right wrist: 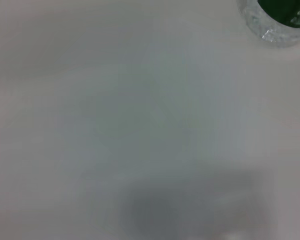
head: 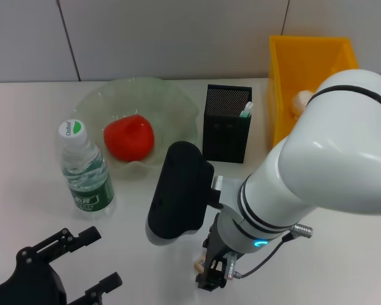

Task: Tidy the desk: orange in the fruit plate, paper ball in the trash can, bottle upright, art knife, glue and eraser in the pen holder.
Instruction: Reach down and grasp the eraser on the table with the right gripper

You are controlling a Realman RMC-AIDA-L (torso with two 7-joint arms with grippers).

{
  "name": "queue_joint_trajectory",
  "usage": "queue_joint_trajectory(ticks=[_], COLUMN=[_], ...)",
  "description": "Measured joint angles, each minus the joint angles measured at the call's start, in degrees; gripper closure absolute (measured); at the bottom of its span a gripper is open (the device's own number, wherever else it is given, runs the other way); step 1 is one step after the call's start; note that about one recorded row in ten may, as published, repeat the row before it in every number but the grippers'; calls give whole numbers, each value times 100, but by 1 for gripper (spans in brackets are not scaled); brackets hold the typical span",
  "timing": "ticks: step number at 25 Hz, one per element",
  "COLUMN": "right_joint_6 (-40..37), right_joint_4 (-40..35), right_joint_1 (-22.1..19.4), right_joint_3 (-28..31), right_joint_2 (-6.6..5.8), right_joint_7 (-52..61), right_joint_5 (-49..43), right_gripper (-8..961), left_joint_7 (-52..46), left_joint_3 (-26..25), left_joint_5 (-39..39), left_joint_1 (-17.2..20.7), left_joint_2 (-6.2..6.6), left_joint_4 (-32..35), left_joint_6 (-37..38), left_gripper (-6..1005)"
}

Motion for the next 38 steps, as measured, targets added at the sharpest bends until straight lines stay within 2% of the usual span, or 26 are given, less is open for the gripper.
queue_joint_trajectory(ticks=[24, 35, 38], right_joint_6=[220, -51, -95], right_joint_4=[-169, -156, -135], right_joint_1=[48, 88, 55], right_joint_3=[-44, 209, 370], right_joint_2=[0, 0, -4], right_joint_7=[-1, 11, 32], right_joint_5=[-1, 74, 51], right_gripper=[379, 513, 515], left_joint_7=[0, 0, 0], left_joint_3=[0, 0, 0], left_joint_5=[8, 9, 8], left_joint_1=[-4, 3, -2], left_joint_2=[0, 0, 0], left_joint_4=[0, 0, 0], left_joint_6=[11, 11, 10], left_gripper=[329, 329, 329])
